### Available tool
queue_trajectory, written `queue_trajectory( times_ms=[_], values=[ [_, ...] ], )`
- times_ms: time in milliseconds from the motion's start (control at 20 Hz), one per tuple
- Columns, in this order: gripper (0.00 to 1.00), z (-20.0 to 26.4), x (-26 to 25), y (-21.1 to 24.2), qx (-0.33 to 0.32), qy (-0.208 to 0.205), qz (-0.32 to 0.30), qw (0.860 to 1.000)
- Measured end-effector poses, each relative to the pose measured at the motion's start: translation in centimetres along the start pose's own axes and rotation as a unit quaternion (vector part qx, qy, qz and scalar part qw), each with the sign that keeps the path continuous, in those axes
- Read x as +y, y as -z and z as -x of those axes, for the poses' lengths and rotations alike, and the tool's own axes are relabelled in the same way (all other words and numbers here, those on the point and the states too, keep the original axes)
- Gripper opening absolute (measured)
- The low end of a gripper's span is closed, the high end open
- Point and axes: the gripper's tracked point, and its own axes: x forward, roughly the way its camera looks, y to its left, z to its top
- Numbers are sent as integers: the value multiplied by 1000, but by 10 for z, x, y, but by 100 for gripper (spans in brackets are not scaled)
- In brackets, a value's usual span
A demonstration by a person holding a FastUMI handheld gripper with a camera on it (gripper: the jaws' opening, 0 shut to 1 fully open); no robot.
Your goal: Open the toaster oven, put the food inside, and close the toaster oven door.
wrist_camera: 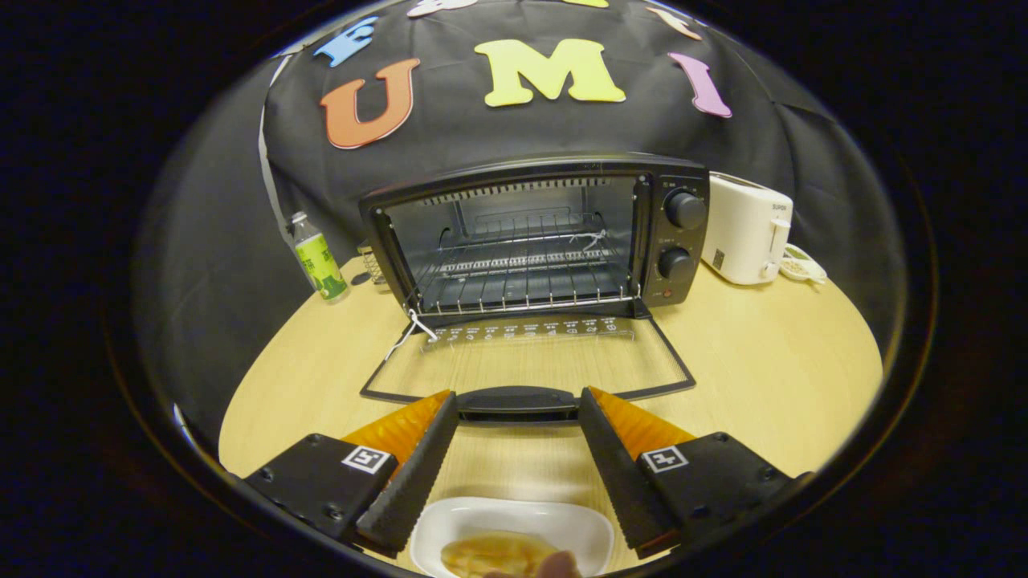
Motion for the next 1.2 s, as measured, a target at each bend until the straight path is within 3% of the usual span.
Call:
queue_trajectory(
  times_ms=[200,550,800,1000,1200],
  values=[
    [99,10,-4,-4,-11,0,5,1000],
    [99,90,4,-12,-99,-19,26,995],
    [100,131,18,20,-128,-51,53,989],
    [100,132,13,56,-132,-44,82,987],
    [100,125,18,88,-112,-57,73,989]
  ],
)
